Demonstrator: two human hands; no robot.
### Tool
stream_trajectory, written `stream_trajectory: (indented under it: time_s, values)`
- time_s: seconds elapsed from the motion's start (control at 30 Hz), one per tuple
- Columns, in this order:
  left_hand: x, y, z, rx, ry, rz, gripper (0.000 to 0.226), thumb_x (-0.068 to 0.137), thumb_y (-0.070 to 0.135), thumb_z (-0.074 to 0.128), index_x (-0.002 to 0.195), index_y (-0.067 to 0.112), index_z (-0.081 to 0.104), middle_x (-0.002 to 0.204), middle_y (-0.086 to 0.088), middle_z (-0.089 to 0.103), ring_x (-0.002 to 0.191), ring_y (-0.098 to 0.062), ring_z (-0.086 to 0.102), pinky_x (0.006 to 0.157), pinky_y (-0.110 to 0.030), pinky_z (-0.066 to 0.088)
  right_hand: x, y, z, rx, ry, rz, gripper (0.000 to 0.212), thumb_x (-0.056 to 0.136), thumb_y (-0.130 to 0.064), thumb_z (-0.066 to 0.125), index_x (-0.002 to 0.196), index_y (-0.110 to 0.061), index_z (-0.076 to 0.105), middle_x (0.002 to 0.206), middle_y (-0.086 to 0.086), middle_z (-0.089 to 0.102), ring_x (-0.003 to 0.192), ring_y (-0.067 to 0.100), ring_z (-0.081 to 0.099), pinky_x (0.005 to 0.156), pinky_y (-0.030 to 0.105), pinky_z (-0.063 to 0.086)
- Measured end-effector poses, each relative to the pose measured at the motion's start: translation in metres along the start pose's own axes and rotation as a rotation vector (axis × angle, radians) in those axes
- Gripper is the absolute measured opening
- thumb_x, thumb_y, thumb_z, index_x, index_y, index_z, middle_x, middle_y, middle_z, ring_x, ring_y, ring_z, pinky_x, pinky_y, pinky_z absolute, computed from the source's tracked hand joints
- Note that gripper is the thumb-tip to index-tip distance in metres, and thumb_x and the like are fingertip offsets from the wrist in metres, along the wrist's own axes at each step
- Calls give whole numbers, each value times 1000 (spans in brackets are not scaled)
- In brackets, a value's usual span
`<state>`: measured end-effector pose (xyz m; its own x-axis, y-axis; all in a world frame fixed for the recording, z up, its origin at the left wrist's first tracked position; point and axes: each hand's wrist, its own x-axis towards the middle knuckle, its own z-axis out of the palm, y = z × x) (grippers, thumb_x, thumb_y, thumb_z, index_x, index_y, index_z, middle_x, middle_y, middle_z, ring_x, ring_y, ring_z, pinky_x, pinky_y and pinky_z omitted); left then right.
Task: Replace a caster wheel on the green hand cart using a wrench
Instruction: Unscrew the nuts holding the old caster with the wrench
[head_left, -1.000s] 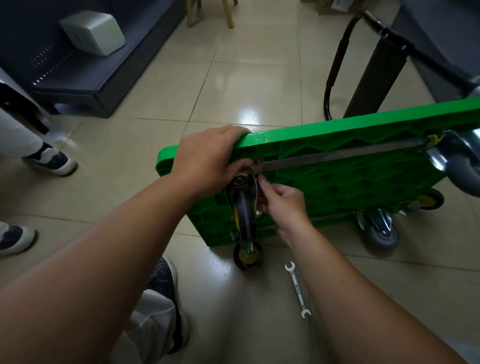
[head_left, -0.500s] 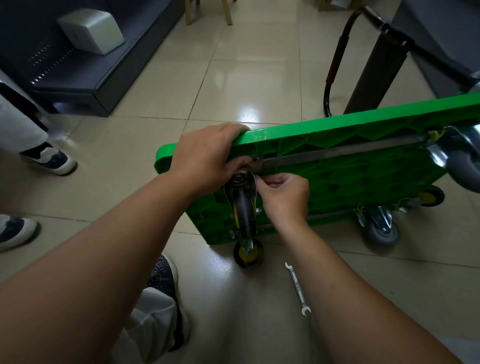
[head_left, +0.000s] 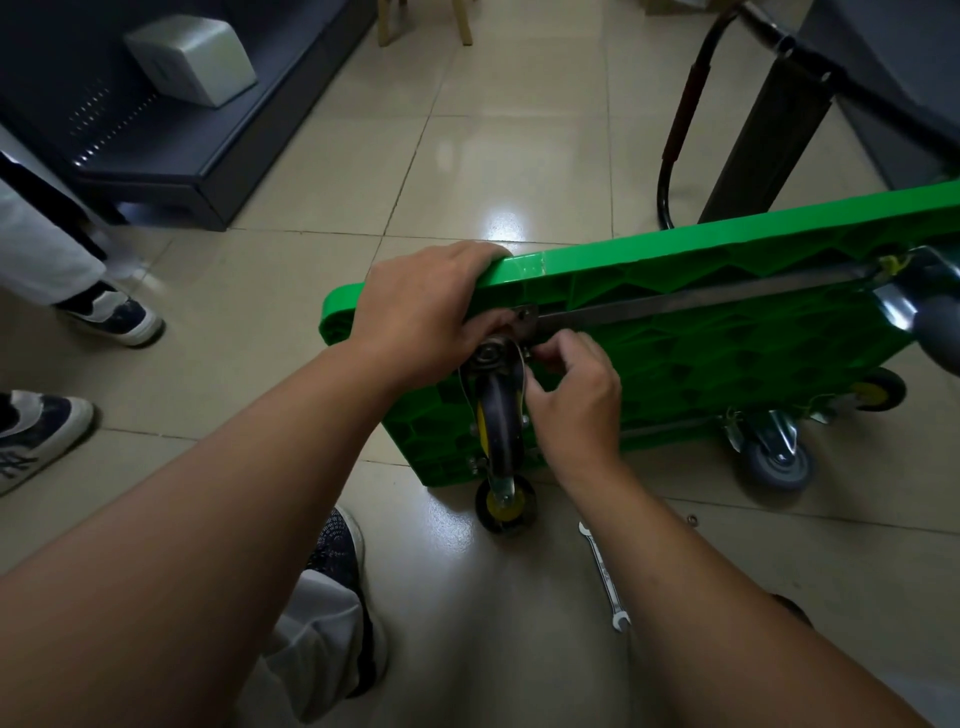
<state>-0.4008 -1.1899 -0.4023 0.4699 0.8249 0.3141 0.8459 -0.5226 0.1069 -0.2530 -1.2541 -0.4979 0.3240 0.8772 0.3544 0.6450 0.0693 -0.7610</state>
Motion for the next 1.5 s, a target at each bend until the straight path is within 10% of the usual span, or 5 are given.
stream_trajectory:
  time_s: [0.6,1.0,1.5]
  values:
    - [0,0,-1,4,6,6,52,93,50,62,139,29,52,130,8,65,114,-20,62,83,-36,48,-4,13,3,182,-7,-107,11,85,-3,74,96,-5,70,102,7,60,92,13,59,82,10,43]
    - [0,-1,0,1,-10,2,52,93,52,61,139,30,51,129,9,65,113,-21,62,85,-41,51,-13,-1,17,678,102,567,11,84,-18,80,87,-14,70,81,1,74,73,9,71,64,17,53]
    - [0,1,-1,-2,0,-2,52,93,50,63,139,30,52,130,9,64,115,-20,61,84,-37,49,-13,-3,13,718,87,462,14,83,-6,79,90,-15,70,84,4,74,78,13,72,70,20,54]
